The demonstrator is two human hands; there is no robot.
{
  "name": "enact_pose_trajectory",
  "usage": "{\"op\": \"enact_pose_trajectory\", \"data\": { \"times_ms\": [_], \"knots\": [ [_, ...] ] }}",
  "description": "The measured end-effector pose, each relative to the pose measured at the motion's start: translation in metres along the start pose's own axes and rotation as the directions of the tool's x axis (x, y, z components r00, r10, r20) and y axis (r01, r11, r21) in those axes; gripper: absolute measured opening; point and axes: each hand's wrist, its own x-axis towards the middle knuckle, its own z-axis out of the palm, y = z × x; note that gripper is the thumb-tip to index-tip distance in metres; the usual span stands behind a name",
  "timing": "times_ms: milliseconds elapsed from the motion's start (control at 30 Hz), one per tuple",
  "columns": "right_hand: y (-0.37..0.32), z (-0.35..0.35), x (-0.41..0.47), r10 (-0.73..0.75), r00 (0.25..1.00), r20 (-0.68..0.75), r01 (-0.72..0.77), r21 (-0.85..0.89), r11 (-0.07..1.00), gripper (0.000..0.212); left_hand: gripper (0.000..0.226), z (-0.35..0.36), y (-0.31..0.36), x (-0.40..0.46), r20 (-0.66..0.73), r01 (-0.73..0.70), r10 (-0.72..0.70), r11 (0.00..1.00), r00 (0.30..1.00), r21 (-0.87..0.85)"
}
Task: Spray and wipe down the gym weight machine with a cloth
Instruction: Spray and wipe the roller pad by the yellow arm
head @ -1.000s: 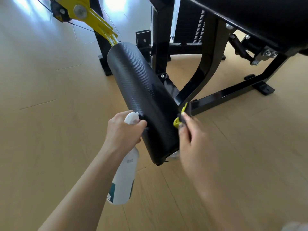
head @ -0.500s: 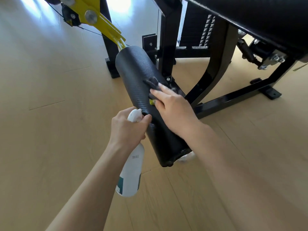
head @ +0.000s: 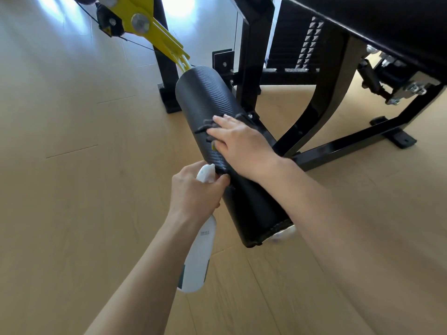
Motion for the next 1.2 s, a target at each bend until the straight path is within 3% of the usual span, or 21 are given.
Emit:
{"op": "enact_pose_trajectory", "data": {
  "times_ms": [133,400,633,800,1067,1200],
  "knots": [
    [0.0,0.0,0.009,0.006,1.0,-0.019,-0.005,0.026,1.0,0.038,0.023,0.002,0.001,0.0,0.01,0.014,-0.014,1.0,1.0,-0.005],
    [-0.007,-0.009,-0.121,0.21,0.964,-0.161,-0.182,0.176,0.968,0.042,0.023,0.004,-0.002,0.004,0.009,-0.008,0.008,1.0,1.0,-0.03],
    [0.018,-0.008,-0.003,0.089,0.995,-0.049,-0.079,0.175,0.981,0.039,0.022,0.002,-0.004,0.007,0.036,0.004,-0.003,0.999,0.999,-0.044],
    [0.018,-0.005,0.046,0.092,0.995,-0.025,-0.087,0.163,0.983,0.04,0.022,-0.001,-0.002,0.011,0.026,0.021,-0.02,0.998,0.999,-0.054],
    [-0.009,-0.014,-0.105,0.265,0.958,-0.112,-0.239,0.203,0.95,0.043,0.028,0.0,-0.007,0.02,0.011,0.019,-0.019,0.998,1.0,-0.059],
    [-0.002,-0.014,-0.082,0.261,0.96,-0.101,-0.239,0.193,0.952,0.041,0.033,0.0,-0.007,0.024,0.005,0.033,-0.032,0.996,0.999,-0.083]
  ]
}}
